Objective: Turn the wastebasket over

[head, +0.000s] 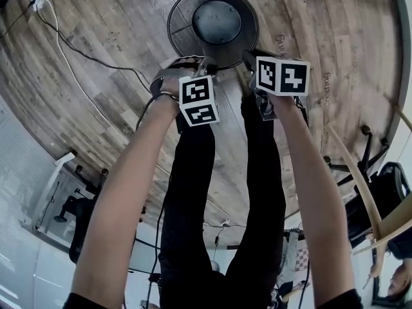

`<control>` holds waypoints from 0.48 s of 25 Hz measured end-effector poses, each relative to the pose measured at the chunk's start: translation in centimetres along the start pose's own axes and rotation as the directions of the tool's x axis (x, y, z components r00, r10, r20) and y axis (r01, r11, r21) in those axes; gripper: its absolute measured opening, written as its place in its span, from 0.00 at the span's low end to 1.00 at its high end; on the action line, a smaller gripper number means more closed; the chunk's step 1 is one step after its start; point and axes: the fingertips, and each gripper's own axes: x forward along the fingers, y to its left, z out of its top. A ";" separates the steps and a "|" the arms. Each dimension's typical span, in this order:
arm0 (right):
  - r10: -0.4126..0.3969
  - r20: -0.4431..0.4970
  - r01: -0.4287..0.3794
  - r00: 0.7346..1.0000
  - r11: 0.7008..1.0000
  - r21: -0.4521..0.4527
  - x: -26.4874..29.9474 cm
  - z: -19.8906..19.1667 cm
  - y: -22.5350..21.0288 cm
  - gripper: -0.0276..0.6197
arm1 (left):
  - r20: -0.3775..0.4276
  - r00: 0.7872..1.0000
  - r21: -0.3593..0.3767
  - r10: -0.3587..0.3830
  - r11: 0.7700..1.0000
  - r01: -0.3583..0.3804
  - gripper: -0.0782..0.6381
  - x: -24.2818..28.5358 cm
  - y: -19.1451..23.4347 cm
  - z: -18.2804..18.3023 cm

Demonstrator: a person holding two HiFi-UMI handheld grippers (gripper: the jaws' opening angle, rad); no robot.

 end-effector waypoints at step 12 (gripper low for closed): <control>0.026 -0.006 -0.026 1.000 1.000 -0.014 -2.2 -1.0 1.4 0.23 | -0.001 1.000 -0.086 0.011 0.996 -0.011 0.26 -1.4 0.2 -0.6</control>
